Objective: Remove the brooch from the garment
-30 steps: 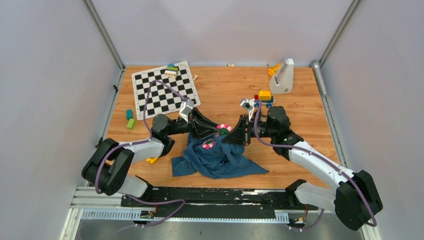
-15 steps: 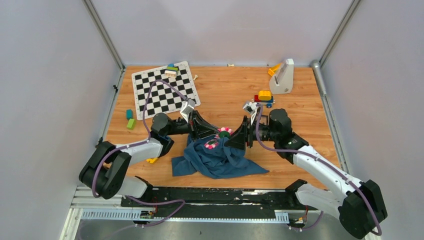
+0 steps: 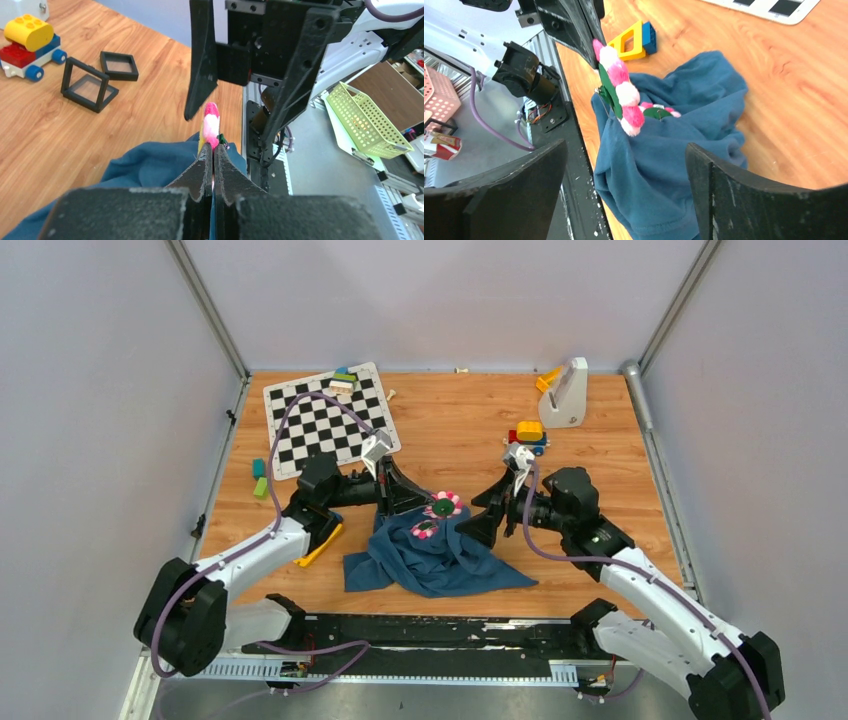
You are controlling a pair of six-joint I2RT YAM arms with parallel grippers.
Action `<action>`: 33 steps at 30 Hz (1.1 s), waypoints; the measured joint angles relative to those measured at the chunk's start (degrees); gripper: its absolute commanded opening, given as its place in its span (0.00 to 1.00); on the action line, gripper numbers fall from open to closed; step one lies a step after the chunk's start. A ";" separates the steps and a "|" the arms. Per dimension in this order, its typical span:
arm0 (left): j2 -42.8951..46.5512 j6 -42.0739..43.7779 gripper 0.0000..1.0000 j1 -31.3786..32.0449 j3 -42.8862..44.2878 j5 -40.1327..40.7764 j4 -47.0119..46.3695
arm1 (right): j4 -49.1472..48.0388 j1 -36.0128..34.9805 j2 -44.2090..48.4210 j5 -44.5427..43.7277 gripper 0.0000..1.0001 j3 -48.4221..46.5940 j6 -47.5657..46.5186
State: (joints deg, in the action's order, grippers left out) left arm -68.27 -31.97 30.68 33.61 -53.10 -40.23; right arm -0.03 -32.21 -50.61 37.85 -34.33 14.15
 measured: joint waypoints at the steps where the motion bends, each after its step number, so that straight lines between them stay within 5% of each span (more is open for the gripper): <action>1: 0.31 0.07 0.00 0.00 0.20 0.07 1.16 | -0.57 0.00 0.48 -0.33 0.90 0.02 -0.72; 10: 3.15 -0.04 0.00 0.00 2.67 -0.57 6.36 | -8.33 0.00 -2.34 1.64 0.77 0.20 -4.94; 33: 1.90 -4.17 0.00 0.00 2.67 -2.93 1.60 | -18.03 -0.72 -9.40 9.42 0.51 0.11 -5.68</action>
State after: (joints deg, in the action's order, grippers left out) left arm -66.37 -36.14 30.68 36.27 -56.03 -38.63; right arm -18.06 -32.93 -60.01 47.27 -34.22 8.47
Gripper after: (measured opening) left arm 0.007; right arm 0.545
